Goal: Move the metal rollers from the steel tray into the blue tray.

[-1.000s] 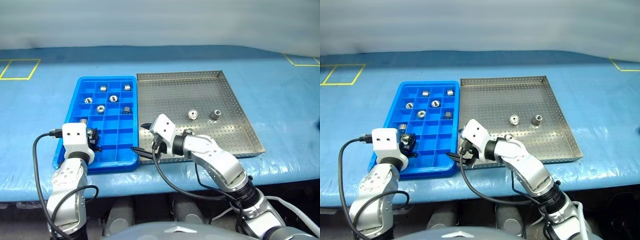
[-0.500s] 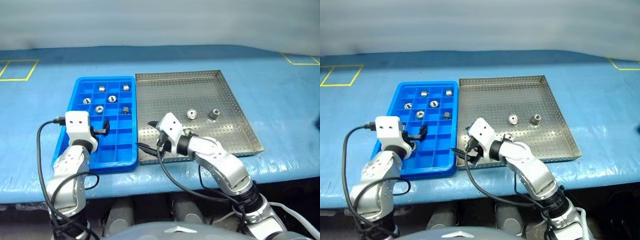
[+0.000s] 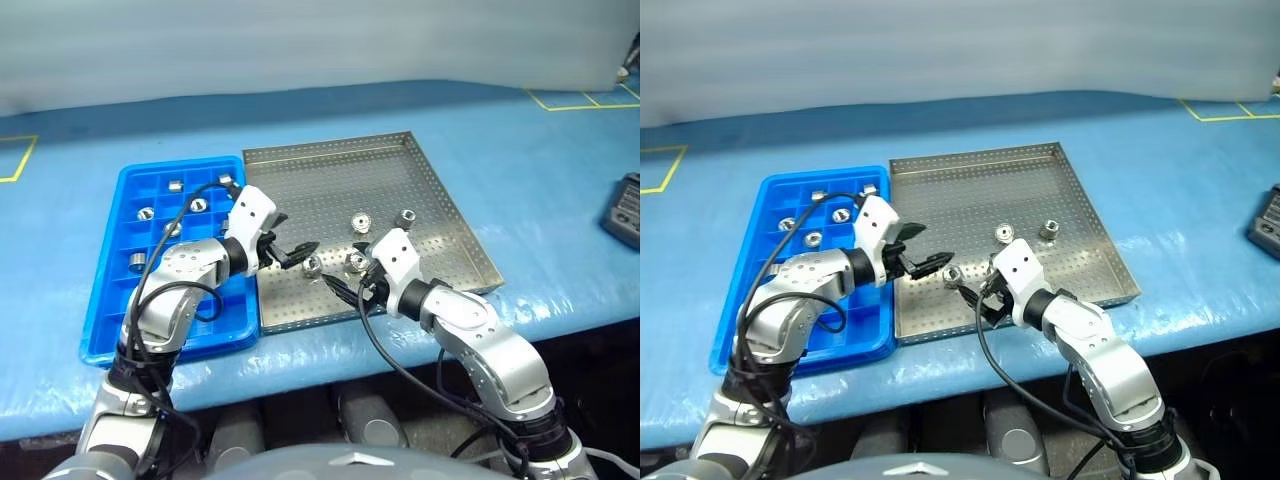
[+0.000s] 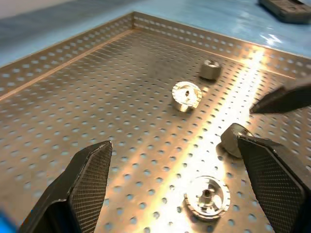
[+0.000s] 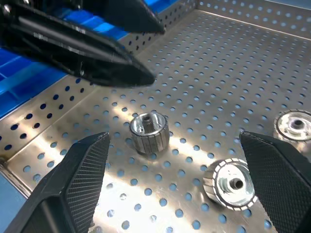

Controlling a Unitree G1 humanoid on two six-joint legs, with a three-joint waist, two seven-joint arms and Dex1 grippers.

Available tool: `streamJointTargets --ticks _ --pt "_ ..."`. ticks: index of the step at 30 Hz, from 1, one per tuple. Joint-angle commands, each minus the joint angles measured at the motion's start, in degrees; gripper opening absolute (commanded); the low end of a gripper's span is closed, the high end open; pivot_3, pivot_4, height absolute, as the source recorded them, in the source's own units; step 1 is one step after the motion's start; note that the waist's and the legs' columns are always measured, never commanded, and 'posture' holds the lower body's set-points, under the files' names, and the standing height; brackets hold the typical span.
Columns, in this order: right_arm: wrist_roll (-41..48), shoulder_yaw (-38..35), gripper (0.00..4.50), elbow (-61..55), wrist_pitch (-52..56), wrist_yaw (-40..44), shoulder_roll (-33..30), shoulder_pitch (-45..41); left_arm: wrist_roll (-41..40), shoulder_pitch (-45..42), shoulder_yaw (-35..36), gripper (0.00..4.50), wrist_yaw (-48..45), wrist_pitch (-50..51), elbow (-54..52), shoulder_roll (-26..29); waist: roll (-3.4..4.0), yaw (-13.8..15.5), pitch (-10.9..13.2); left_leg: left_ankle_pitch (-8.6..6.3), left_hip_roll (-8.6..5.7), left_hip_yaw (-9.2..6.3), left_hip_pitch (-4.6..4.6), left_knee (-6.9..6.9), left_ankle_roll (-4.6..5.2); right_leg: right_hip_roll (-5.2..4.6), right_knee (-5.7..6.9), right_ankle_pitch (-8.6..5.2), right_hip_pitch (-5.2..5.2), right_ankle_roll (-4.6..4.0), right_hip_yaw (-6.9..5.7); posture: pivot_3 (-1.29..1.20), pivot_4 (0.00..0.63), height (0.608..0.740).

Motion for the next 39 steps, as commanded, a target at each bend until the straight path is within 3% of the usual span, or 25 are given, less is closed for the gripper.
streamJointTargets --ticks 1,10,19,26,34,39 --pt "0.29 -1.16 4.50 -3.53 0.31 -1.67 0.76 0.98 0.93 -3.03 -4.44 4.46 -3.81 -1.74 3.20 1.78 0.00 -1.02 0.00 0.00 0.00 -0.01 0.00 0.00 0.00 0.00 0.00 0.00 0.00 0.00 0.00 -0.27 0.150 0.740" --pt "0.36 -0.09 4.50 -4.49 0.57 -3.76 2.59 1.96 7.42 -7.11 -13.80 4.46 -7.90 -2.78 10.21 8.04 0.01 -4.91 0.01 0.00 0.00 -0.02 0.01 -0.12 0.00 0.00 -0.01 -0.01 -0.03 0.01 0.02 -0.28 0.150 0.740" --pt "0.41 1.11 4.50 -3.57 0.20 -3.63 3.36 1.16 8.93 -6.52 -13.15 1.70 -8.19 -3.18 11.02 9.38 0.01 -5.21 0.01 0.00 0.00 -0.03 0.01 -0.34 0.00 -0.02 -0.04 -0.08 -0.09 0.01 0.02 -0.25 0.150 0.740" --pt "0.63 1.69 4.50 -2.87 0.12 -2.96 3.53 0.09 4.71 -4.06 -4.60 1.70 -4.18 -3.08 7.24 5.26 0.01 -4.86 0.01 0.00 -0.01 -0.03 0.00 -0.37 0.00 -0.03 -0.04 -0.09 -0.10 0.02 0.02 -0.23 0.150 0.740" --pt "1.19 3.82 4.50 -1.16 -0.32 -0.83 4.59 -3.58 4.44 3.47 11.42 1.70 11.25 -5.07 -4.24 -0.44 0.01 -4.17 0.01 0.00 0.01 -0.05 0.03 -0.39 0.00 0.00 -0.01 -0.09 -0.09 0.02 0.03 -0.16 0.150 0.740" --pt "1.24 6.68 4.50 1.65 -1.28 2.23 4.79 -7.31 6.04 12.21 19.56 1.70 20.03 -6.78 -15.59 -2.60 0.01 -1.94 0.02 0.00 0.01 -0.07 0.02 -0.37 0.00 -0.01 -0.02 -0.08 -0.08 0.02 0.01 -0.10 0.150 0.740"
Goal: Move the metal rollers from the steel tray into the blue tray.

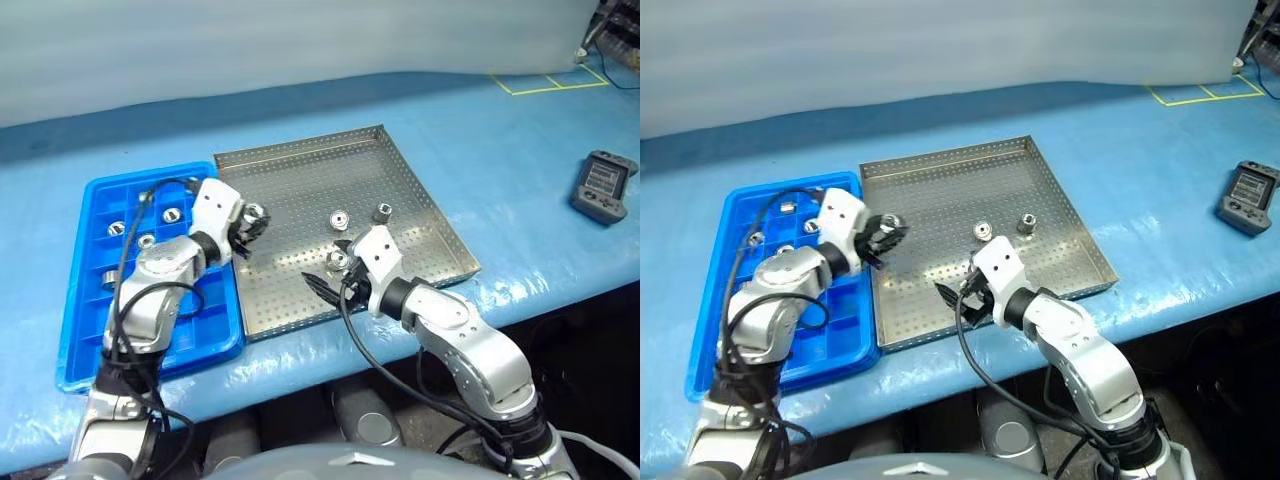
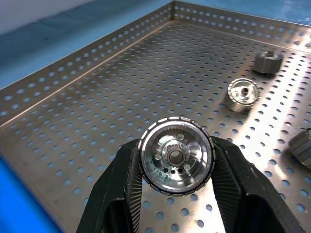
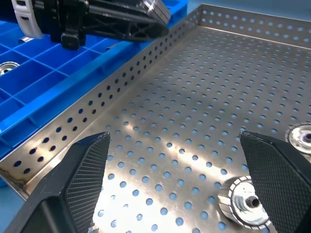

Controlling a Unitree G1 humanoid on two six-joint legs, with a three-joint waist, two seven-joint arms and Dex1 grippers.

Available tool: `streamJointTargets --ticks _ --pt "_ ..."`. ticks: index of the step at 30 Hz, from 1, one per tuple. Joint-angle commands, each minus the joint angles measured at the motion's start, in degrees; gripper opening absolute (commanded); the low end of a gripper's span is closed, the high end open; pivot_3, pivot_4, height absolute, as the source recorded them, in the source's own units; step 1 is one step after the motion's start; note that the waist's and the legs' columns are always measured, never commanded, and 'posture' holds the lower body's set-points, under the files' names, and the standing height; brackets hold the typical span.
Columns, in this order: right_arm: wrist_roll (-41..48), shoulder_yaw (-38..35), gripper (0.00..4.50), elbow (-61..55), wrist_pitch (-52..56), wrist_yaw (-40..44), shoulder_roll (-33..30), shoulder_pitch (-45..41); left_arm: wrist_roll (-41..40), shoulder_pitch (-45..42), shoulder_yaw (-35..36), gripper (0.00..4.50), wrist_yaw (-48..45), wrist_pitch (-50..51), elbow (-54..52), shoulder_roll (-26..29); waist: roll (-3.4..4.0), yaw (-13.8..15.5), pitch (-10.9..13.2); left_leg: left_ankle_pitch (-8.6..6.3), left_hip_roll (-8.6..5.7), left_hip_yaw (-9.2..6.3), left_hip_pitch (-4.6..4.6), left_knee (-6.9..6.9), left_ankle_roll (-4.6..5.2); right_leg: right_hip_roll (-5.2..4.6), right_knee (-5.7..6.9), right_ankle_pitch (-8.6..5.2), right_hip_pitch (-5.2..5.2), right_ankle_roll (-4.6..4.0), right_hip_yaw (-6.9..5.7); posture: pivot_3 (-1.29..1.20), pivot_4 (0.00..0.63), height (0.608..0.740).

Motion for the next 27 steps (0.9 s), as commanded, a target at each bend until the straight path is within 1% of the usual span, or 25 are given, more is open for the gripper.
streamJointTargets --ticks 1,5,8,11,16,19,22,24,25,27 --pt "0.45 2.18 4.50 1.35 -2.45 2.76 0.39 -3.21 1.51 5.99 5.58 1.70 5.04 -2.50 -10.77 -0.52 0.00 1.00 0.00 0.00 0.00 0.01 0.00 0.00 0.00 0.00 0.00 0.00 0.00 0.00 0.01 -0.07 0.150 0.740" --pt "-0.10 5.63 4.50 5.83 -4.66 6.40 0.80 -7.43 1.32 16.17 10.41 1.70 8.72 0.56 -20.69 -2.40 -0.02 3.64 0.00 0.00 -0.01 0.01 0.01 0.00 0.00 -0.02 -0.02 0.00 0.01 -0.01 -0.01 0.02 0.150 0.740" --pt "0.09 6.65 4.50 7.64 -5.82 8.18 1.22 -9.06 1.26 20.55 12.01 1.70 10.50 2.06 -24.72 -3.76 -0.06 6.60 0.01 0.00 -0.01 -0.01 0.01 0.03 0.00 -0.02 -0.02 -0.01 0.01 -0.03 -0.06 0.08 0.150 0.740" --pt "0.26 8.43 4.50 9.95 -7.12 10.41 2.40 -11.21 1.29 28.37 14.58 1.70 12.65 3.71 -29.52 -6.91 -0.07 8.71 0.00 0.00 -0.01 -0.04 0.04 0.09 -0.01 -0.03 -0.01 -0.07 0.06 -0.15 -0.12 0.13 0.150 0.740" --pt "0.20 9.72 4.50 11.59 -8.25 12.73 3.08 -12.49 2.53 35.18 14.57 1.70 15.20 3.29 -30.54 -9.94 -0.11 11.82 0.00 0.00 -0.01 -0.05 0.05 0.12 -0.01 -0.05 -0.01 -0.25 0.07 -0.46 -0.16 0.17 0.150 0.740" --pt "0.10 9.81 4.50 11.87 -8.50 13.40 3.11 -12.67 2.45 37.07 14.13 1.70 16.50 3.67 -30.24 -11.77 -0.12 12.80 0.00 0.01 -0.01 -0.03 0.06 0.15 -0.02 -0.06 -0.02 -0.26 0.09 -0.48 -0.16 0.18 0.150 0.740" --pt "0.04 9.66 4.50 11.82 -8.40 13.62 3.10 -12.55 1.91 37.58 13.43 1.70 16.81 4.09 -29.01 -12.69 -0.12 13.11 0.00 0.00 -0.01 -0.02 0.05 0.16 -0.02 -0.06 -0.03 -0.27 0.08 -0.49 -0.16 0.17 0.150 0.740" --pt "0.04 9.59 4.50 11.37 -8.29 13.70 3.02 -12.22 1.12 37.12 13.34 2.42 16.79 4.76 -28.08 -13.26 -0.11 13.06 0.00 0.00 0.00 -0.01 0.05 0.16 -0.02 -0.05 -0.02 -0.28 0.07 -0.50 -0.16 0.15 0.150 0.740" --pt "0.08 9.54 4.50 11.14 -8.26 13.74 2.96 -12.06 1.02 36.92 13.15 2.63 16.76 5.00 -27.84 -13.12 -0.11 13.01 0.00 0.00 0.00 -0.01 0.05 0.16 -0.02 -0.05 -0.02 -0.28 0.07 -0.50 -0.16 0.14 0.150 0.740" --pt "0.35 9.31 4.50 10.46 -8.09 13.78 2.81 -11.61 0.55 36.21 12.80 3.31 16.52 5.40 -27.12 -12.97 -0.11 12.96 -0.01 0.00 0.00 0.00 0.05 0.15 -0.02 -0.05 -0.03 -0.28 0.06 -0.51 -0.16 0.13 0.150 0.740"
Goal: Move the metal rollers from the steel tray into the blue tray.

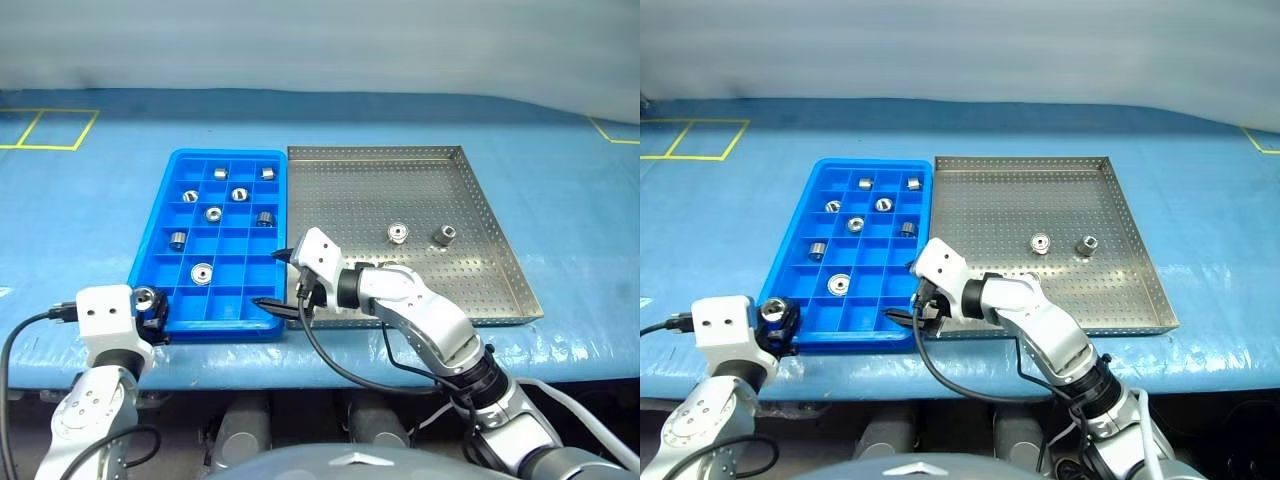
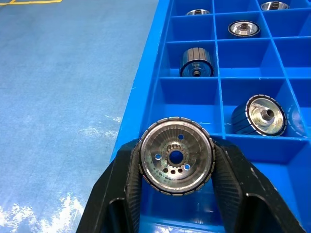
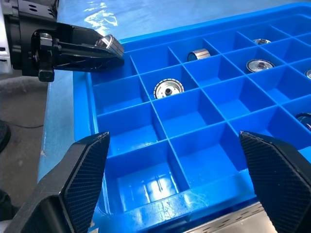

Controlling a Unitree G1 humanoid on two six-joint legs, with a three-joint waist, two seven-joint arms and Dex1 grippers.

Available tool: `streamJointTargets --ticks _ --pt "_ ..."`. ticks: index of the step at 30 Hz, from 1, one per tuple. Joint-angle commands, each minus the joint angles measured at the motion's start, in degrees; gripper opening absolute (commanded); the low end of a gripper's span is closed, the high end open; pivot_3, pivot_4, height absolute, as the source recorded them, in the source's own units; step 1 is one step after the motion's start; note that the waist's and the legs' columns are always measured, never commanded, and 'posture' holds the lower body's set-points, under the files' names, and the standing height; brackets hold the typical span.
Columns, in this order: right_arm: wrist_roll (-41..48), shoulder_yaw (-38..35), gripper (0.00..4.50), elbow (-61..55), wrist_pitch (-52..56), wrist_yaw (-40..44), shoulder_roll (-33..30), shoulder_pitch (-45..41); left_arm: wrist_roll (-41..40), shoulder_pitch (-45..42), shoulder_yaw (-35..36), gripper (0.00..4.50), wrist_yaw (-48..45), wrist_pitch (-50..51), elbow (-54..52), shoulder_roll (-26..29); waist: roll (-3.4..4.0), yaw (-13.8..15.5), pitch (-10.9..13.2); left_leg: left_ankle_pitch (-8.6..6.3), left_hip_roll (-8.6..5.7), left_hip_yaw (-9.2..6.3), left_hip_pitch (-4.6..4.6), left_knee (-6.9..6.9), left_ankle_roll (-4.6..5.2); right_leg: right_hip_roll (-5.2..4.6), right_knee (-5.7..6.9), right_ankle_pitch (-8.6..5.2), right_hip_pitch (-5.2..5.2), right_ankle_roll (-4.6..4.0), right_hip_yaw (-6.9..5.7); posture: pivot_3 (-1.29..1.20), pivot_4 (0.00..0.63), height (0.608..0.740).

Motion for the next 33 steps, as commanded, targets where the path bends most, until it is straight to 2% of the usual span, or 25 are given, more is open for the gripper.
streamJointTargets --ticks 1,3,4,11,18,22,33 --pt "0.58 -0.82 4.50 -2.86 -1.01 0.24 -0.04 0.39 -0.83 -0.93 -0.64 3.64 -0.38 0.57 0.57 0.41 0.00 -0.08 0.00 0.00 0.00 0.00 0.00 -0.01 0.00 0.00 0.00 0.00 0.00 0.00 0.00 0.12 0.150 0.740" --pt "0.42 -1.07 4.50 -3.41 -0.66 -0.36 -0.21 0.92 -0.58 -1.91 -1.05 4.32 -0.49 0.87 1.32 1.14 0.00 -0.24 0.00 0.00 0.01 0.01 0.00 -0.01 0.00 0.01 0.00 0.00 -0.01 0.00 0.00 0.12 0.150 0.740" --pt "0.35 -1.20 4.50 -3.64 -0.54 -0.63 -0.29 1.18 -0.25 -2.35 -1.28 4.49 -0.49 0.98 1.64 1.62 0.00 -0.31 0.00 0.00 0.02 0.01 0.00 -0.01 0.00 0.01 0.01 0.00 -0.02 0.00 0.00 0.12 0.150 0.740" --pt "-0.97 -6.00 4.50 -5.74 0.88 -6.91 -0.47 4.43 -0.70 -8.10 -5.75 4.49 -4.15 -4.40 3.33 5.01 -0.01 -0.86 -0.01 0.00 0.00 0.06 -0.02 0.00 -0.01 -0.01 -0.01 0.00 -0.02 0.00 0.02 0.01 0.150 0.740" --pt "-5.36 -15.13 4.50 -4.53 4.58 -20.81 3.12 5.45 0.69 -15.10 -14.58 4.49 -6.55 -14.93 7.27 5.13 0.00 -2.49 -0.01 0.00 0.00 0.10 -0.02 0.00 -0.01 -0.01 -0.01 0.02 -0.03 0.02 0.06 -0.08 0.150 0.740" --pt "-7.36 -18.56 4.50 -3.39 7.30 -26.49 5.25 4.82 0.65 -17.32 -18.79 4.49 -8.79 -19.61 9.82 5.33 0.01 -4.37 -0.01 0.00 0.00 0.12 -0.03 -0.03 -0.01 -0.02 -0.02 0.04 -0.03 0.04 0.09 -0.11 0.150 0.740" --pt "-12.02 -22.63 4.50 7.40 9.86 -36.38 11.16 0.67 -3.57 -17.06 -26.61 4.49 -18.82 -20.78 10.66 9.91 0.03 -8.45 0.00 0.00 0.01 0.12 -0.02 -0.06 0.00 0.01 0.03 0.06 -0.05 0.08 0.14 -0.12 0.150 0.740"
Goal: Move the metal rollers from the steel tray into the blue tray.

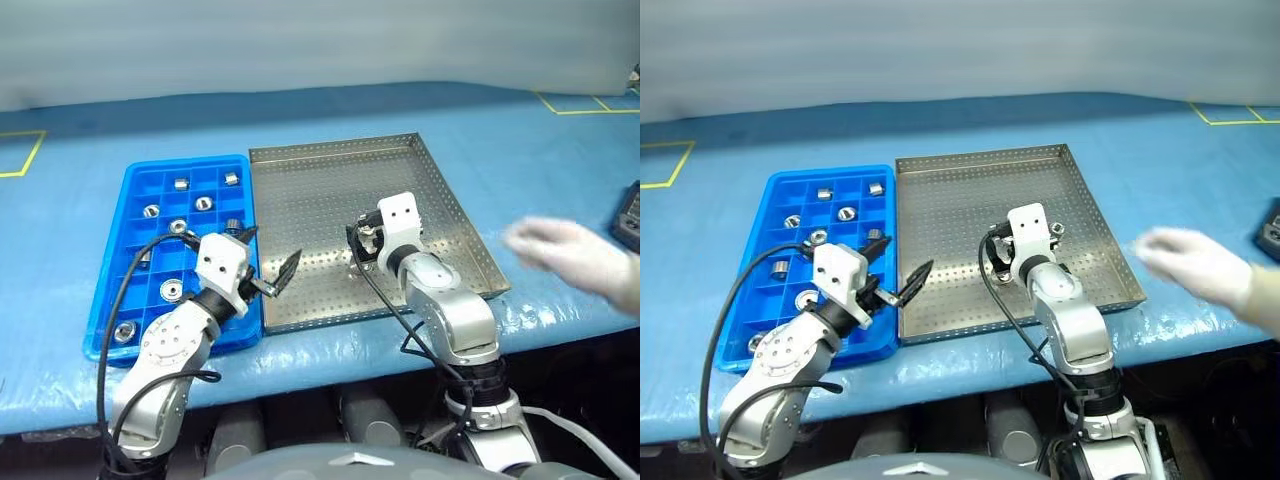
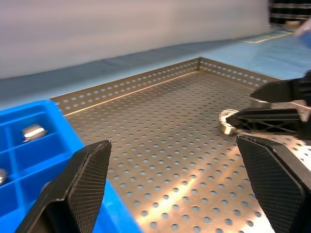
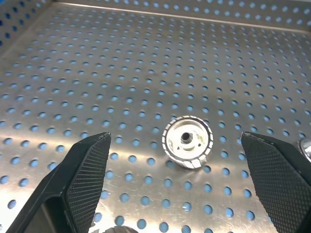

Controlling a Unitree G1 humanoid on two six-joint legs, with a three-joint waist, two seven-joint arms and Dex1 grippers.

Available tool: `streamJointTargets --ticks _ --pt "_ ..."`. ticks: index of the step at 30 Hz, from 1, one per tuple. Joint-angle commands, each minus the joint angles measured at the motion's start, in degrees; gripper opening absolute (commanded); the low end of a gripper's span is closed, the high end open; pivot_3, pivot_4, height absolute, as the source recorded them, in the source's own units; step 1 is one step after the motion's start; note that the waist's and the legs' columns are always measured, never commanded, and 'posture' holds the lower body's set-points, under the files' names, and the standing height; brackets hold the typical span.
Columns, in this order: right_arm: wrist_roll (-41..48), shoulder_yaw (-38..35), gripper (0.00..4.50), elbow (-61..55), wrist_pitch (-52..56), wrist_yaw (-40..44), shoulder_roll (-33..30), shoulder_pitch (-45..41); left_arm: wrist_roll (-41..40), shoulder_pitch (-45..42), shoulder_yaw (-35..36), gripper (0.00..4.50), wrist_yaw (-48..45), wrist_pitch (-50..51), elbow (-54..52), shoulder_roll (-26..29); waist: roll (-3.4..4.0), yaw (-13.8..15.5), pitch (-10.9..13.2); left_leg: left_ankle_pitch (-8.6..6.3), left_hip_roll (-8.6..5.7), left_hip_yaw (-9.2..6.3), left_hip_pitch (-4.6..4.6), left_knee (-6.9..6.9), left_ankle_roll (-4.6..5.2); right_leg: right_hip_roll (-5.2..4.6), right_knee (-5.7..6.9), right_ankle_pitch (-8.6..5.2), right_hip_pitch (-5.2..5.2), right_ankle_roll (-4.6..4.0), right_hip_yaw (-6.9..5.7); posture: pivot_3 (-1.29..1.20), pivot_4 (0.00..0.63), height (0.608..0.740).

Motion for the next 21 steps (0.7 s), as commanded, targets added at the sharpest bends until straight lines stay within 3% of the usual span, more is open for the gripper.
streamJointTargets --ticks 1,21 --pt "-0.75 -1.62 4.50 3.11 -1.21 -2.34 2.12 -3.03 -1.45 0.37 -2.09 4.49 -2.73 -1.34 -1.74 1.45 0.00 -0.51 0.00 0.00 0.00 0.00 0.00 0.00 0.00 0.00 0.00 0.00 0.00 0.00 0.00 -0.11 0.150 0.740" --pt "0.19 -3.53 4.50 8.21 -2.30 -2.14 4.73 -5.30 -2.90 2.80 -5.63 4.49 -1.75 1.60 -4.80 2.41 0.08 0.00 0.05 0.00 0.00 -0.04 -0.01 -0.10 0.01 0.01 -0.02 -0.01 -0.02 0.00 -0.01 -0.06 0.150 0.740"
